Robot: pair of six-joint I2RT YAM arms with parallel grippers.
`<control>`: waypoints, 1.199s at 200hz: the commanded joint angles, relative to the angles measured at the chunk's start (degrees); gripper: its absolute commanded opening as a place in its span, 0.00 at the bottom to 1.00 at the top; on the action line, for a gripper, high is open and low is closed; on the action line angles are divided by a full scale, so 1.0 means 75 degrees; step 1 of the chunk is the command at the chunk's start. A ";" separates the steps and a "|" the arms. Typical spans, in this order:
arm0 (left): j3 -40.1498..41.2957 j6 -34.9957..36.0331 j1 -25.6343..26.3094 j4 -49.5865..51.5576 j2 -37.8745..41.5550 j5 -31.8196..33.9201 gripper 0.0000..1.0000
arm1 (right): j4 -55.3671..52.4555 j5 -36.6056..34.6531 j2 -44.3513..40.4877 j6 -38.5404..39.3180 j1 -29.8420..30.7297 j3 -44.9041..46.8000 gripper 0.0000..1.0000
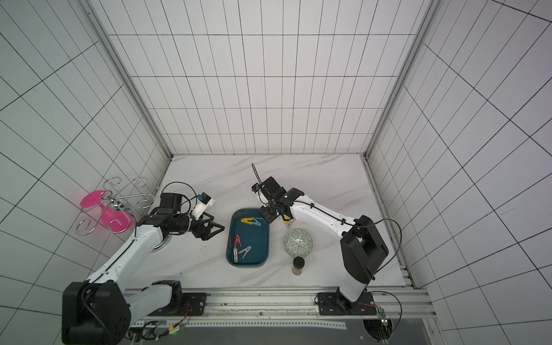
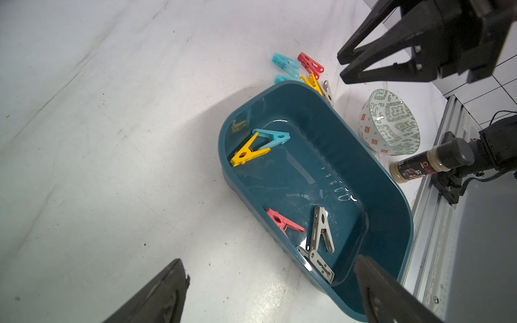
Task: Take the clothespins out of the storage box
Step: Place the clothespin at the center of the board, then adjust the clothespin in the storage box.
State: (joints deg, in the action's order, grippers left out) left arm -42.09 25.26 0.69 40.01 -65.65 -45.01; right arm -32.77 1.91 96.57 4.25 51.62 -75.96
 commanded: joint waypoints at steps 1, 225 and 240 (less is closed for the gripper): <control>0.0068 0.0003 -0.0027 -0.0131 0.0023 -0.0027 0.95 | -0.0142 0.0212 0.0337 0.0689 0.0355 -0.0535 0.29; 0.0080 0.0028 -0.0031 -0.0130 0.0017 -0.0068 0.95 | -0.0271 -0.0768 0.3358 0.0734 0.0952 -0.2248 0.31; 0.0080 0.0029 -0.0026 -0.0131 0.0022 -0.0067 0.95 | -0.0274 -0.0686 0.3445 0.0734 0.0956 -0.2316 0.31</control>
State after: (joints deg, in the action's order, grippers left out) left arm -42.09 25.26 0.69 40.01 -65.65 -45.01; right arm -34.20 -3.55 120.55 9.72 58.26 -90.06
